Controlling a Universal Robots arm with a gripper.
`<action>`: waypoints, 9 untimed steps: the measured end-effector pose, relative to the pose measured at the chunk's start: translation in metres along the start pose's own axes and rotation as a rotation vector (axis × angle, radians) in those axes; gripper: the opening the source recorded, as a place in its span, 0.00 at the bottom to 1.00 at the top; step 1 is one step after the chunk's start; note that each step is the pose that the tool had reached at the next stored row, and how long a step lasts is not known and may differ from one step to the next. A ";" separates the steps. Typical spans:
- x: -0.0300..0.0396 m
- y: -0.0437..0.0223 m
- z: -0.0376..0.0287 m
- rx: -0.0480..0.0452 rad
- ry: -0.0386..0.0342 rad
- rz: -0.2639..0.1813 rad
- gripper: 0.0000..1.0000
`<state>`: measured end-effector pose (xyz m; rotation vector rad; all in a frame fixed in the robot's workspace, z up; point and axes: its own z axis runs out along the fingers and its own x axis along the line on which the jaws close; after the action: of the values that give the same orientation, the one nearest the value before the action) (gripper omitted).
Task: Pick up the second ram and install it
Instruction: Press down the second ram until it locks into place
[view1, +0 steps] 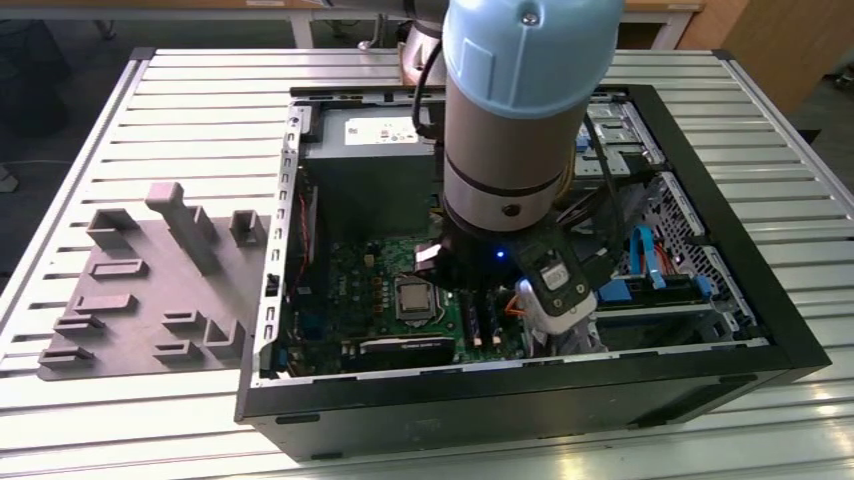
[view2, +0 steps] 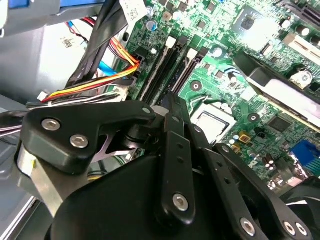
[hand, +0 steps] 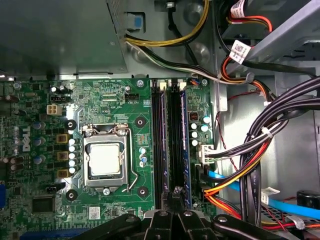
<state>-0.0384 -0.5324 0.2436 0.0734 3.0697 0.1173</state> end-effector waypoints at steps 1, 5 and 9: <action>0.0001 0.0012 0.0000 0.0002 0.0001 0.000 0.11; 0.0006 0.0112 0.0009 0.0000 0.0000 0.000 0.11; 0.0012 0.0232 0.0018 0.0001 0.0000 0.000 0.11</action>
<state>-0.0384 -0.5091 0.2436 0.0736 3.0697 0.1172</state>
